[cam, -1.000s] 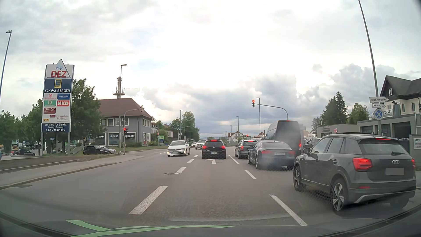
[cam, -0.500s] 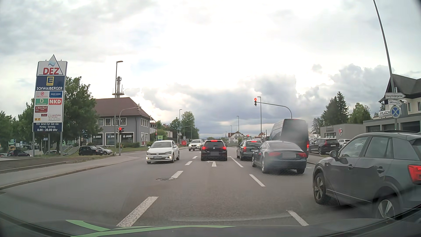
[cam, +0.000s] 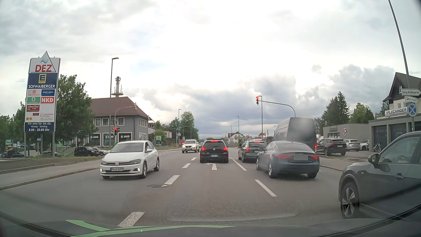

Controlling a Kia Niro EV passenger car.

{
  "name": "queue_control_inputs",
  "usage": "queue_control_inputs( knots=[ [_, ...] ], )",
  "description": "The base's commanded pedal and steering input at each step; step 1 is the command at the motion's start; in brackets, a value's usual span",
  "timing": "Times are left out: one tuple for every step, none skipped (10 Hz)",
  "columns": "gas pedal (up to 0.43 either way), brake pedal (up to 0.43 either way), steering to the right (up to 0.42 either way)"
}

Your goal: Follow the waypoints while adhering to traffic rules and regulations

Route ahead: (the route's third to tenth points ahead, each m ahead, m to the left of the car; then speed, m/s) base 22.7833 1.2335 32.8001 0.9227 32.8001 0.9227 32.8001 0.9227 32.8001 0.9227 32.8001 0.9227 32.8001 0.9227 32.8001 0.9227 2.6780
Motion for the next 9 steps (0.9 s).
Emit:
queue_control_inputs(
  knots=[
    [0.000, 0.000, 0.004],
    [0.000, 0.000, 0.004],
    [0.000, 0.000, 0.004],
    [0.000, 0.000, 0.005],
    [0.000, 0.000, 0.005],
    [0.000, 0.000, 0.005],
    [0.000, 0.000, 0.005],
    [0.000, 0.000, 0.006],
    [0.000, 0.000, 0.006]
  ],
)
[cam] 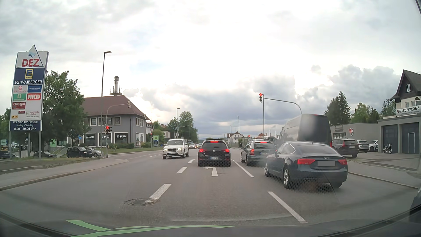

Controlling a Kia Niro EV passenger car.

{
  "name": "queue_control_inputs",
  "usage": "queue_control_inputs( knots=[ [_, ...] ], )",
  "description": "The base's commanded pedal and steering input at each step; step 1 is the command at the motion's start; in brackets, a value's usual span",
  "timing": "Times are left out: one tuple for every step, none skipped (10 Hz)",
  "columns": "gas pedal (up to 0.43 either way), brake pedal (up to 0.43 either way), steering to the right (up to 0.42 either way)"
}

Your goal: Follow the waypoints while adhering to traffic rules and regulations

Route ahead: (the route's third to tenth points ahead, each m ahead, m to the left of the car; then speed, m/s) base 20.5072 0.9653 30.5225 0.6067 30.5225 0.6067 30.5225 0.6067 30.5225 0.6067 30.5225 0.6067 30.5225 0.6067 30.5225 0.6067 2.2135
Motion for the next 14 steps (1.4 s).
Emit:
queue_control_inputs(
  knots=[
    [0.000, 0.000, 0.006],
    [0.000, 0.000, 0.006],
    [0.000, 0.000, 0.007],
    [0.000, 0.000, 0.008],
    [0.000, 0.000, 0.008],
    [0.000, 0.000, 0.008],
    [0.000, 0.000, 0.008],
    [0.000, 0.000, 0.008],
    [0.000, 0.000, 0.007],
    [0.000, 0.000, 0.007],
    [0.000, 0.000, 0.007],
    [0.000, 0.000, 0.006],
    [0.000, 0.000, 0.006],
    [0.000, 0.000, 0.006]
  ],
)
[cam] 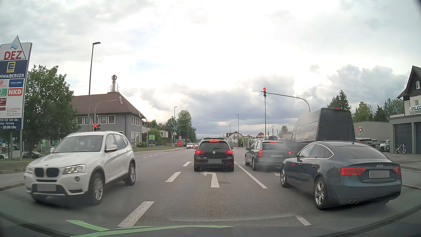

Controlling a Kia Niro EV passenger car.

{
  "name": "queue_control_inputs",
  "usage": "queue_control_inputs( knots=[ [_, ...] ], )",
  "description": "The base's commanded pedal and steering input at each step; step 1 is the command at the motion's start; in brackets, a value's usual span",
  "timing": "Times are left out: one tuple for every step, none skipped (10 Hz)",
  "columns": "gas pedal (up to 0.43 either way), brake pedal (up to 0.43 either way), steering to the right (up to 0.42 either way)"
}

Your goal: Follow the waypoints while adhering to traffic rules and regulations

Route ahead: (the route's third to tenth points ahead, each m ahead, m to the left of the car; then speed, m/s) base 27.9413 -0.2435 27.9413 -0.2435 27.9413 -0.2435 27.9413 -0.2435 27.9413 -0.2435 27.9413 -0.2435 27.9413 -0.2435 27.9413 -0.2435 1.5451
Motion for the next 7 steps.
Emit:
queue_control_inputs(
  knots=[
    [0.000, 0.000, 0.005],
    [0.000, 0.000, 0.004],
    [0.000, 0.000, 0.003],
    [0.000, 0.000, 0.002],
    [0.000, 0.000, 0.002],
    [0.000, 0.000, 0.001],
    [0.000, 0.000, 0.000]
  ],
)
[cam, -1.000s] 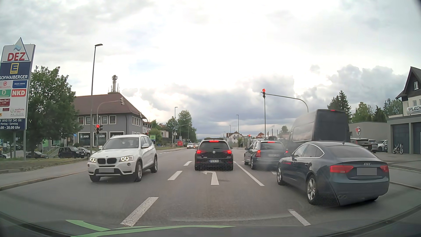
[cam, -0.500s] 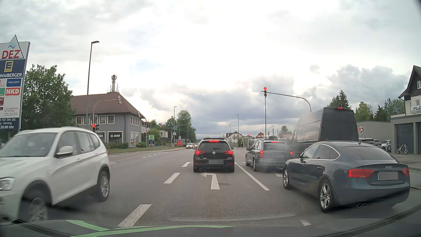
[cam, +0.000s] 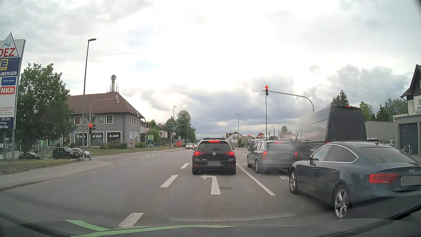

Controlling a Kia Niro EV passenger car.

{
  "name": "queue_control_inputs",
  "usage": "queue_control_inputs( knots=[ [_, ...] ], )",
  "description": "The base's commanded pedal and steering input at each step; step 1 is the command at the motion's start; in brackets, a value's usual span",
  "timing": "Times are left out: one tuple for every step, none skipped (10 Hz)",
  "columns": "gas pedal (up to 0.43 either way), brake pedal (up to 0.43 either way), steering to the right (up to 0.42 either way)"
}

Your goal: Follow the waypoints while adhering to traffic rules and regulations

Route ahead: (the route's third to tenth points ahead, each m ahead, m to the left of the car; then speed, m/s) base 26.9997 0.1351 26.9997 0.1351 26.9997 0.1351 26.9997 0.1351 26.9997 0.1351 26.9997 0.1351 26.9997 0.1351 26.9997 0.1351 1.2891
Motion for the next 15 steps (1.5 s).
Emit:
queue_control_inputs(
  knots=[
    [0.000, 0.000, 0.000],
    [0.000, 0.000, 0.000],
    [0.000, 0.000, 0.000],
    [0.000, 0.000, 0.000],
    [0.000, 0.000, 0.000],
    [0.000, 0.000, -0.001],
    [0.000, 0.000, -0.002],
    [0.000, 0.000, -0.002],
    [0.000, 0.000, -0.003],
    [0.000, 0.000, -0.003],
    [0.000, 0.000, -0.004],
    [0.000, 0.000, -0.004],
    [0.000, 0.000, -0.004],
    [0.000, 0.000, -0.005],
    [0.000, 0.000, -0.005]
  ],
)
